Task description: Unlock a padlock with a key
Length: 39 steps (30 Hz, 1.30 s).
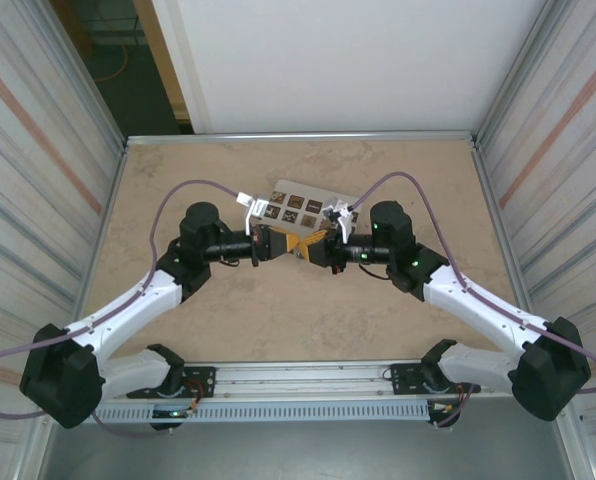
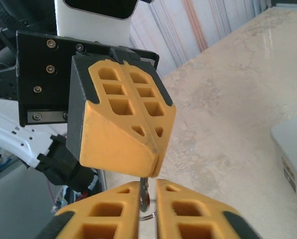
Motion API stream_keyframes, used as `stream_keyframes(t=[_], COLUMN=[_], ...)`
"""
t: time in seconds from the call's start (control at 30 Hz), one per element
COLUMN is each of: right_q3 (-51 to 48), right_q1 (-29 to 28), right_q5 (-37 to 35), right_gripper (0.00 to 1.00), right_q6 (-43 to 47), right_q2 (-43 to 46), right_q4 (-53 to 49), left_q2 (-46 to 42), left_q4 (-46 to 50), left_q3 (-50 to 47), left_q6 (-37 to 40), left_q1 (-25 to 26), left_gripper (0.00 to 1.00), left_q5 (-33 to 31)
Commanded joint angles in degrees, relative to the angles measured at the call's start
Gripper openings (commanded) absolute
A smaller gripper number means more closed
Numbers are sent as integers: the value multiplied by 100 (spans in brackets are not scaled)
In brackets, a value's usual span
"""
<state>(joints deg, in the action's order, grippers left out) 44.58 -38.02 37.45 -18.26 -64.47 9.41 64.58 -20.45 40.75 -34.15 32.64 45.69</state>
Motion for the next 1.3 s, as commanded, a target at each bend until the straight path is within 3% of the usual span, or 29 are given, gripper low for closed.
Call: stream_keyframes(t=[0.0, 0.27, 0.63, 0.93, 1.27], right_q3=[-75, -246, -293, -186, -203], right_q1=[173, 152, -201, -305, -319], right_q5=[107, 306, 153, 131, -15], right_gripper=[24, 36, 37, 33, 19], right_q6=[-498, -973, -1175, -1174, -1153], right_q2=[138, 213, -113, -316, -387], right_q4=[504, 942, 1331, 1375, 1371], left_q2=[-321, -560, -573, -583, -586], left_q4=[-252, -320, -363, -363, -363], left_q3=[-125, -287, -278, -287, -305], left_q6=[0, -16, -63, -82, -70], left_q1=[34, 32, 40, 40, 40], left_gripper=[0, 0, 0, 0, 0], left_q5=[-406, -694, -698, -698, -712])
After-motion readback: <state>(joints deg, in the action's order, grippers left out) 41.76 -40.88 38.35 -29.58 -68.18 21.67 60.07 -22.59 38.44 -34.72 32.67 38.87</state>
